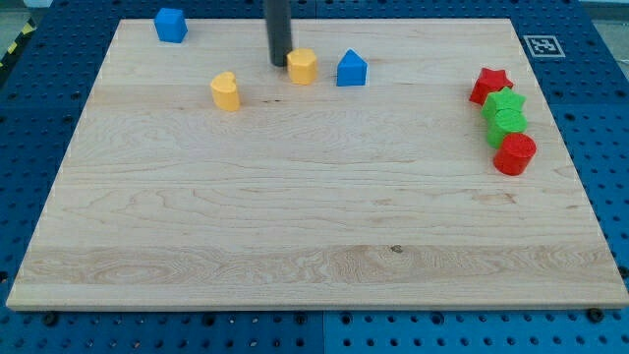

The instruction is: Move the yellow heart slightly up

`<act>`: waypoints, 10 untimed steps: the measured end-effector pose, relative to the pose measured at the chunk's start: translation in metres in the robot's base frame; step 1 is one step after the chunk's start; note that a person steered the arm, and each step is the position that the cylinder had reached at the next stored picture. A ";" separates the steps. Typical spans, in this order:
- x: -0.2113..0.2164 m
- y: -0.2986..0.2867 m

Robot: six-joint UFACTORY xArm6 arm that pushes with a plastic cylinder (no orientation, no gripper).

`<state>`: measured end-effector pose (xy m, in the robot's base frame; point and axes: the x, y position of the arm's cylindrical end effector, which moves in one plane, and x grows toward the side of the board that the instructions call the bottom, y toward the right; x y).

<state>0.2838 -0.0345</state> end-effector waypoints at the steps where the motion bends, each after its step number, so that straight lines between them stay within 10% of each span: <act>1: 0.013 0.048; 3: 0.080 0.122; 6: 0.183 0.071; 10: 0.149 -0.051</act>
<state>0.4323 -0.0859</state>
